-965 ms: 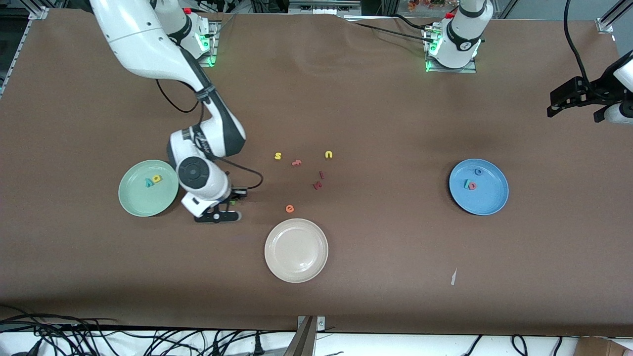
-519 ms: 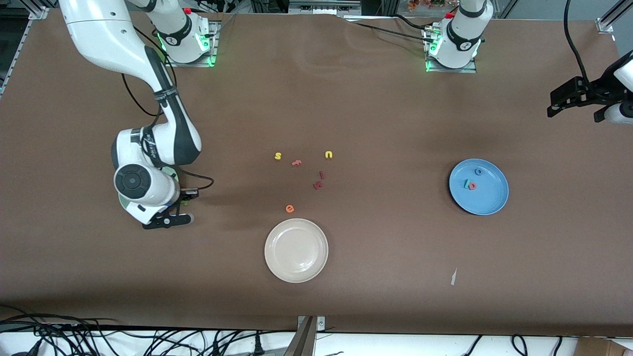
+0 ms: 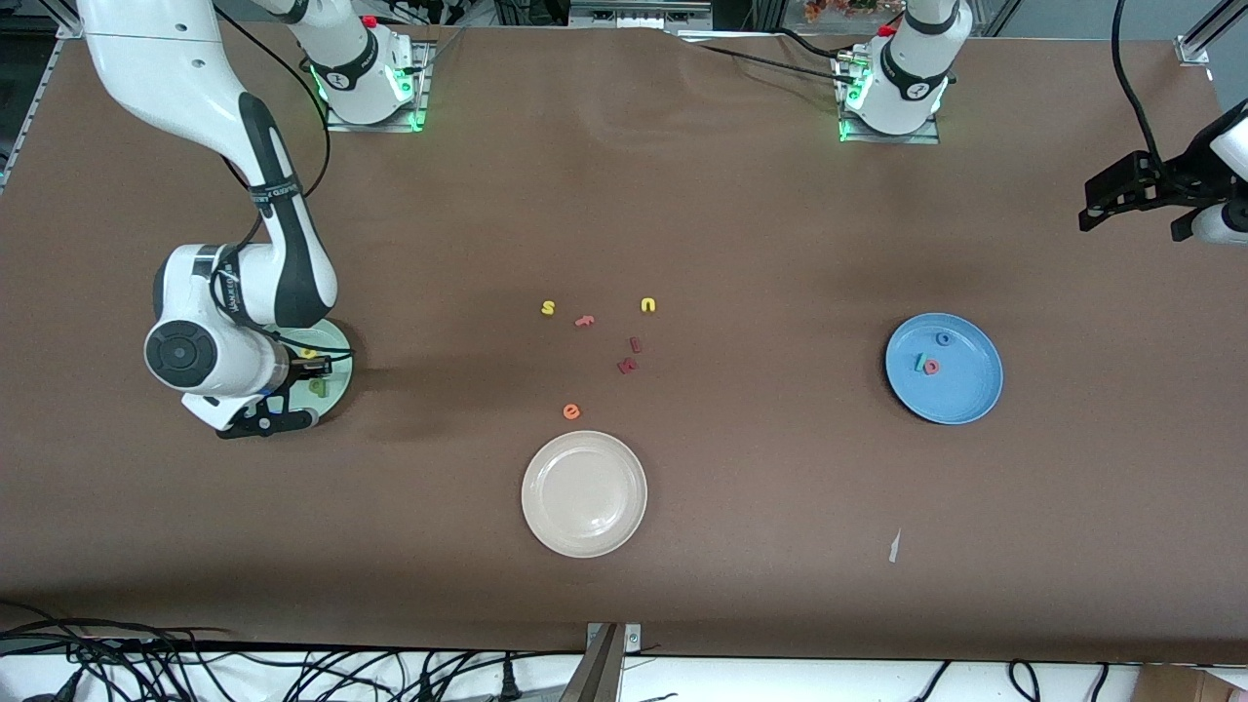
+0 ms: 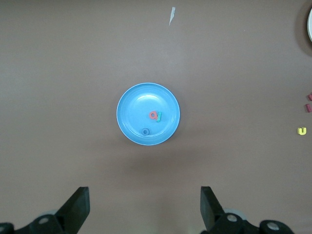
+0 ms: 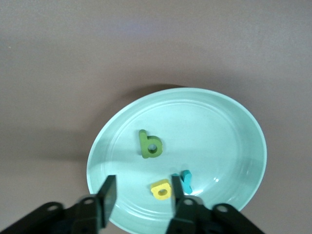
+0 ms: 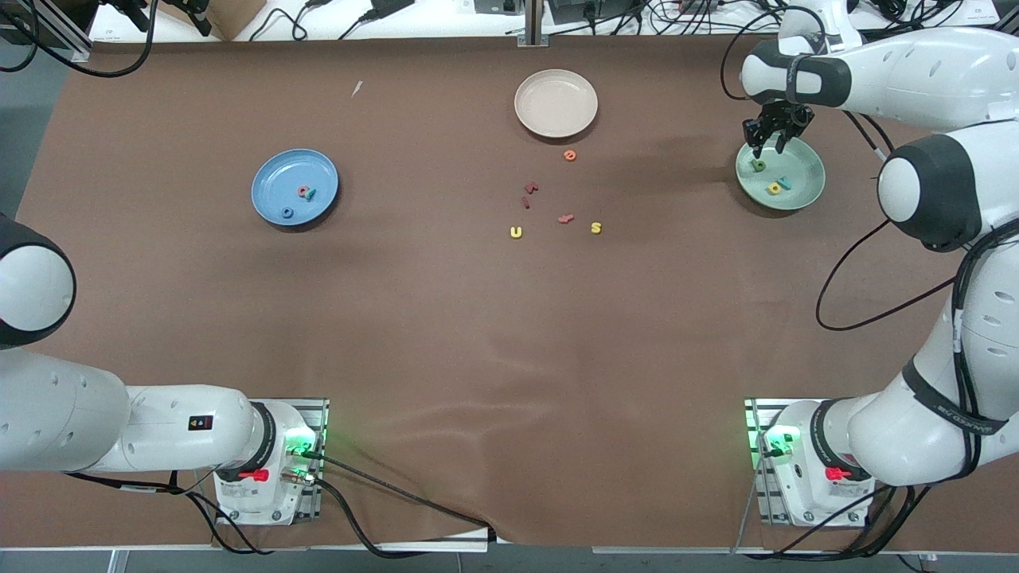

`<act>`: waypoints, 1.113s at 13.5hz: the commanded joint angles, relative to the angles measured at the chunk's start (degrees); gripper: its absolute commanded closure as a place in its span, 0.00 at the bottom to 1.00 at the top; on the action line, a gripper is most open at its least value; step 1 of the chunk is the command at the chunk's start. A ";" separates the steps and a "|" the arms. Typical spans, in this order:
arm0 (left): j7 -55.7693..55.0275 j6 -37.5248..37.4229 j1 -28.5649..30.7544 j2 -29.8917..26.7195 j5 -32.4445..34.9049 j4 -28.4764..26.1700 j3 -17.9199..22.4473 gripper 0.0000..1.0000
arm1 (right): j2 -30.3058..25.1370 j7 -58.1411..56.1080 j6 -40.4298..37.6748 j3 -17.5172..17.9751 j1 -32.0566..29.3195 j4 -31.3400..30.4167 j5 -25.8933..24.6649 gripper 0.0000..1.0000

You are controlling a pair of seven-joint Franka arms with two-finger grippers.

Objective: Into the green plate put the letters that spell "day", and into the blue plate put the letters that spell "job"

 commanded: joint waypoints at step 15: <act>-0.40 -1.19 -0.02 0.70 1.58 1.72 -0.23 0.00 | -9.61 3.21 -31.20 3.34 0.75 20.36 5.53 0.00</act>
